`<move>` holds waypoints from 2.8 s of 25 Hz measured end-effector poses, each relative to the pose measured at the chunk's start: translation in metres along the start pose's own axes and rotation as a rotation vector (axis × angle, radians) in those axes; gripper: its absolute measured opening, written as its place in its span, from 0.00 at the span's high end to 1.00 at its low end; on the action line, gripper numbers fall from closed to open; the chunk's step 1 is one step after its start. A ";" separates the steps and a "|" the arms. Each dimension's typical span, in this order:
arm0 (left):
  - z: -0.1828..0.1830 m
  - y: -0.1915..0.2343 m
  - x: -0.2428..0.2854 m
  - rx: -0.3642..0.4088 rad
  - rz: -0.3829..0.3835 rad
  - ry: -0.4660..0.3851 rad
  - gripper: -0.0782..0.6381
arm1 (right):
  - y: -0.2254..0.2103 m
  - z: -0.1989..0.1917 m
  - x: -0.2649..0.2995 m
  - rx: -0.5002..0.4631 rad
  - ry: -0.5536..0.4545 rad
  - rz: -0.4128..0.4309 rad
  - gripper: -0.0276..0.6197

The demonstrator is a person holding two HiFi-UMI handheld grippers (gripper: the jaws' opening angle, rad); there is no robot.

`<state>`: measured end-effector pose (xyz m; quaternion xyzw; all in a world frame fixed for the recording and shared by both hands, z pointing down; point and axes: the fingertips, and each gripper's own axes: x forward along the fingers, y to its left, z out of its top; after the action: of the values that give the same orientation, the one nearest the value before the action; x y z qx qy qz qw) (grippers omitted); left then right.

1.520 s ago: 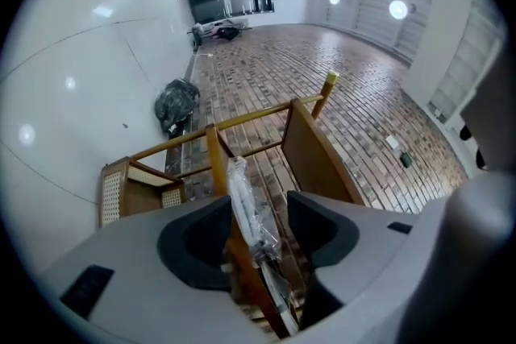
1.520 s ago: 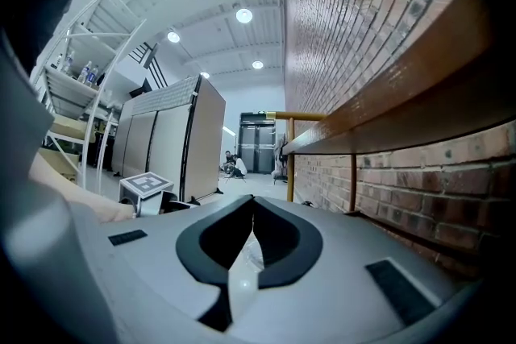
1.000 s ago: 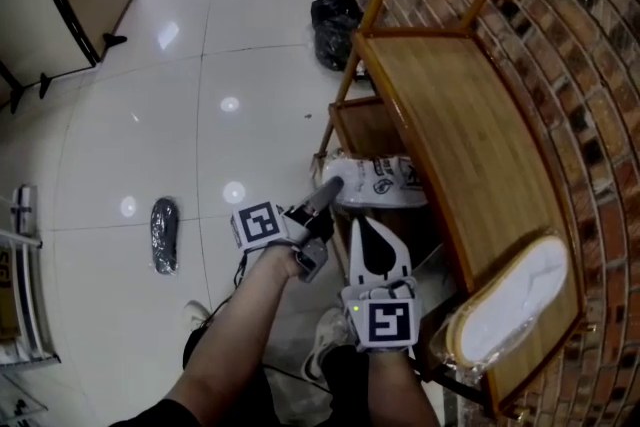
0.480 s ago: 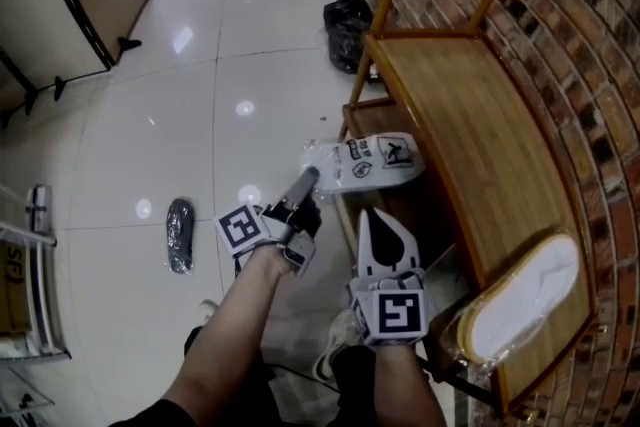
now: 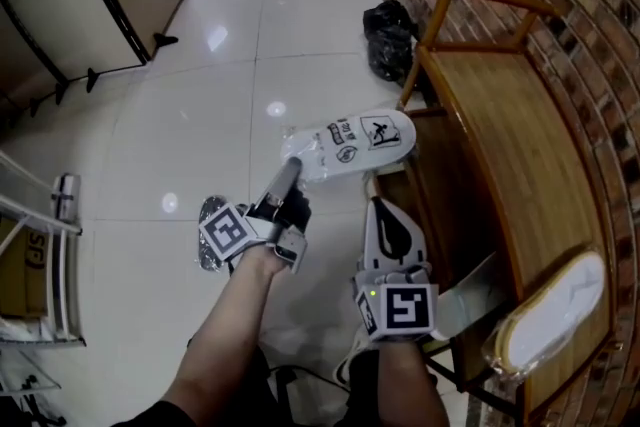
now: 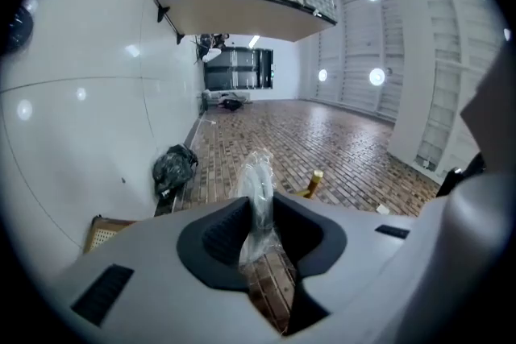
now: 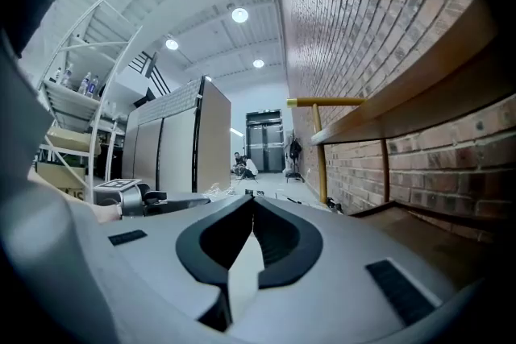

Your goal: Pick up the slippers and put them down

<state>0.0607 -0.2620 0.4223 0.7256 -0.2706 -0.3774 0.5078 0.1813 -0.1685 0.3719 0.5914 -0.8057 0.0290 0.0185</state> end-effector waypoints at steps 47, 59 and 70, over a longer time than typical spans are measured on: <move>0.147 0.057 -0.132 0.138 0.219 -0.388 0.78 | 0.091 -0.084 0.125 0.088 0.158 0.079 0.94; 0.118 0.177 -0.185 -0.039 0.326 -0.558 0.78 | 0.131 -0.150 0.129 0.079 0.307 0.126 0.94; 0.101 0.282 -0.217 -0.161 0.437 -0.601 0.78 | 0.129 -0.244 0.124 0.118 0.568 0.135 0.94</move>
<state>-0.1480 -0.2431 0.7270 0.4658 -0.5252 -0.4762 0.5296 0.0199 -0.2318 0.6198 0.5046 -0.8027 0.2412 0.2069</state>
